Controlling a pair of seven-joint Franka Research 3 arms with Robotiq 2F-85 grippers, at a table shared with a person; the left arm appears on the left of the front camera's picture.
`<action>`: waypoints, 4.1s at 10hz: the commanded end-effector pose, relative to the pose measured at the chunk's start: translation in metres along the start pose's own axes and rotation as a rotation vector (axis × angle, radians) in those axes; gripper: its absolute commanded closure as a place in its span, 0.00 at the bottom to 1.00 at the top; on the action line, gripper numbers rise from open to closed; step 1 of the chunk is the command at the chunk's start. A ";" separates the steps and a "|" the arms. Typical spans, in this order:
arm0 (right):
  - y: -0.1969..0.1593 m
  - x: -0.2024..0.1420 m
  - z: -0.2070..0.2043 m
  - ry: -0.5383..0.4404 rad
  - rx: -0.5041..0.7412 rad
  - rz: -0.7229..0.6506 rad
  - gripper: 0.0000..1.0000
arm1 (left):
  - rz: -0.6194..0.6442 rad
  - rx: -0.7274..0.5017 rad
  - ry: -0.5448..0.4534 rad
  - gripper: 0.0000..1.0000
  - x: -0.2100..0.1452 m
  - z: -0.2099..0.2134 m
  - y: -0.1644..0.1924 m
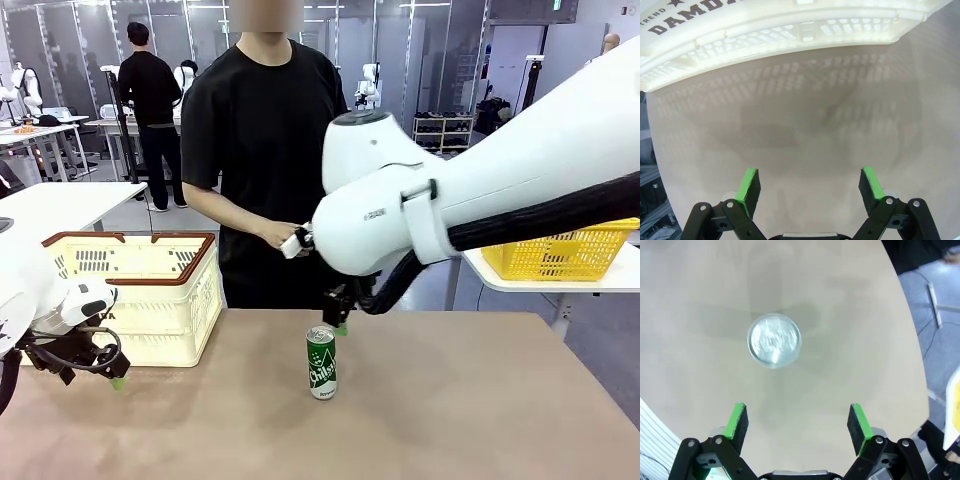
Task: Place the drinks into the Shopping basket.
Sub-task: Pick up one drink and place it into the Shopping basket.
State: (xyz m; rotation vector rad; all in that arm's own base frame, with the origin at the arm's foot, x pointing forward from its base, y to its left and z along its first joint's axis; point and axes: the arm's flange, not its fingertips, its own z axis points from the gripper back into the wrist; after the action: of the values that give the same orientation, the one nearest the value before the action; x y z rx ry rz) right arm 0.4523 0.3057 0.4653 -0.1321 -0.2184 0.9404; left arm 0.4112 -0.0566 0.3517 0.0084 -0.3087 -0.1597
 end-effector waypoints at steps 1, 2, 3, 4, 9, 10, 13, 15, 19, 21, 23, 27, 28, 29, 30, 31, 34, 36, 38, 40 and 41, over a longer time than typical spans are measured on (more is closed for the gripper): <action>-0.022 -0.059 0.012 -0.021 -0.030 -0.083 0.00 | 0.002 0.000 0.003 0.00 0.000 0.000 0.000; -0.037 -0.088 0.016 -0.026 -0.040 -0.148 0.00 | 0.002 0.000 0.003 0.00 0.000 0.000 0.000; -0.052 -0.118 0.018 -0.028 -0.054 -0.225 0.00 | 0.002 0.000 0.003 0.00 0.000 0.000 0.000; -0.069 -0.152 0.019 -0.027 -0.073 -0.318 0.00 | 0.002 0.000 0.003 0.00 0.000 0.000 0.000; -0.122 -0.258 0.002 -0.021 -0.091 -0.720 0.00 | 0.002 0.000 0.003 0.00 0.000 0.000 0.000; -0.124 -0.265 -0.001 -0.025 -0.081 -0.740 0.00 | 0.002 0.000 0.003 0.00 0.000 0.000 0.000; -0.131 -0.272 -0.001 0.002 -0.074 -0.726 0.00 | 0.002 0.000 0.003 0.00 0.000 0.000 0.000; -0.131 -0.272 -0.001 0.002 -0.074 -0.726 0.00 | -0.092 -0.041 -0.031 0.00 -0.003 0.015 -0.010; -0.131 -0.272 -0.001 0.002 -0.074 -0.726 0.00 | -0.409 -0.180 -0.088 0.00 0.021 0.063 -0.097; -0.131 -0.272 -0.001 0.002 -0.074 -0.726 0.00 | -0.475 -0.162 -0.152 0.00 0.053 0.082 -0.142; -0.131 -0.272 -0.001 0.002 -0.074 -0.726 0.00 | -0.548 -0.161 -0.162 0.00 0.082 0.095 -0.184; -0.131 -0.272 -0.001 0.002 -0.074 -0.726 0.00 | -0.644 -0.233 -0.120 0.00 0.129 0.084 -0.252; -0.131 -0.272 -0.001 0.002 -0.074 -0.726 0.00 | -0.644 -0.248 -0.105 0.00 0.140 0.073 -0.260; -0.131 -0.272 -0.001 0.002 -0.074 -0.726 0.00 | -0.637 -0.260 -0.098 0.00 0.146 0.065 -0.265; -0.131 -0.272 -0.001 0.002 -0.074 -0.726 0.00 | -0.632 -0.272 -0.078 0.00 0.147 0.059 -0.268; -0.131 -0.272 -0.001 0.002 -0.074 -0.726 0.00 | -0.648 -0.261 -0.070 0.00 0.141 0.061 -0.268; -0.131 -0.272 -0.001 0.002 -0.074 -0.726 0.00 | -0.693 -0.244 -0.053 0.00 0.089 0.080 -0.241; -0.131 -0.272 -0.001 0.002 -0.074 -0.726 0.00 | -0.671 -0.263 -0.084 0.00 0.049 0.086 -0.208; -0.131 -0.272 -0.001 0.002 -0.074 -0.726 0.00 | -0.642 -0.271 -0.108 0.00 0.027 0.084 -0.186; -0.131 -0.272 -0.001 0.002 -0.074 -0.726 0.00 | -0.638 -0.269 -0.119 0.00 0.024 0.083 -0.182; -0.131 -0.272 -0.001 0.002 -0.074 -0.726 0.00 | -0.637 -0.271 -0.119 0.00 0.031 0.081 -0.184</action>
State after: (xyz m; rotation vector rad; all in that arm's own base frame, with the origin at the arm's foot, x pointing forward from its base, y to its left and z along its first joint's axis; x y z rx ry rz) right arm 0.4002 0.0106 0.4553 -0.1070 -0.2770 0.1972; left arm 0.3816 -0.2364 0.4342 -0.1492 -0.3674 -0.8132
